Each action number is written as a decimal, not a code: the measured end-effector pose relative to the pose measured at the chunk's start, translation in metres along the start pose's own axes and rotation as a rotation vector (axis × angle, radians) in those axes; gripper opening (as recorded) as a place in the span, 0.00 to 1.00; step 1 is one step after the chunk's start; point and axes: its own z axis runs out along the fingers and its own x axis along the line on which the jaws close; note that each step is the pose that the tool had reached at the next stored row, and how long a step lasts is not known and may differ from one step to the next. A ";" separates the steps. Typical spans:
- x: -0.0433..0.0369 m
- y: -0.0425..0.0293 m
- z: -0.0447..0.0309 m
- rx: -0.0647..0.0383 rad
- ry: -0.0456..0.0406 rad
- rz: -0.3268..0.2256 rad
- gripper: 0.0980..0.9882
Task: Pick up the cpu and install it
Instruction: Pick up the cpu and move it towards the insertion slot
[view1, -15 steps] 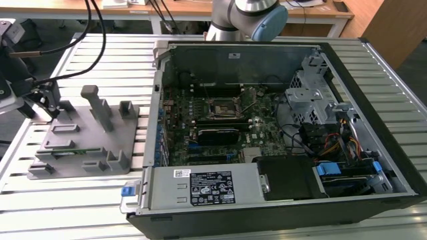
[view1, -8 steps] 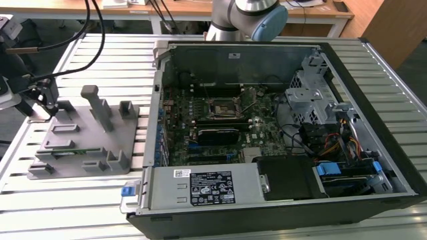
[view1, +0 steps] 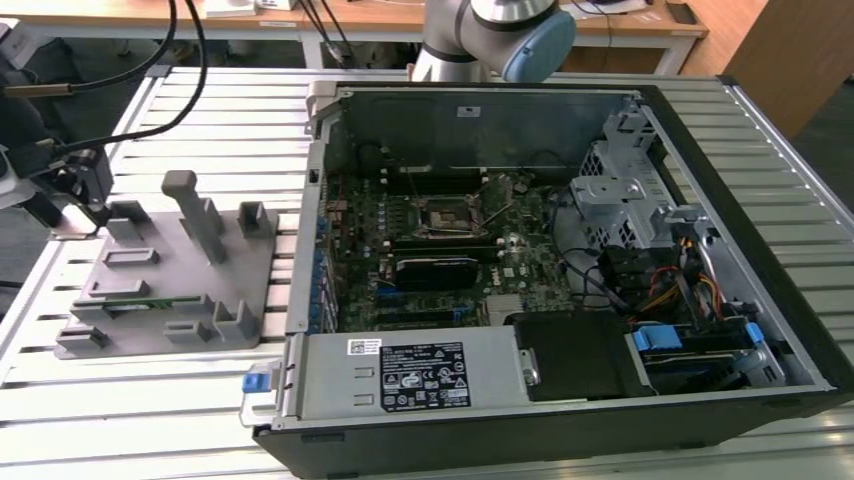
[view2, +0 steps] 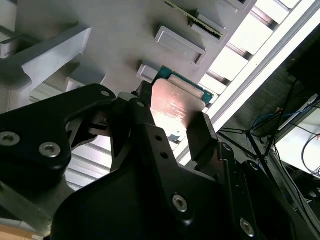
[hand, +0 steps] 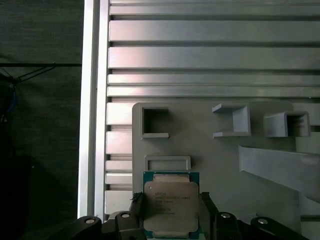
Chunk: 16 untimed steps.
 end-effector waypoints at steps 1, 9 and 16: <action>0.0000 0.0001 -0.0007 0.000 -0.0003 0.000 0.48; 0.0000 0.0004 -0.0048 0.000 -0.0008 0.000 0.48; 0.0000 0.0007 -0.0077 0.000 -0.0006 0.000 0.48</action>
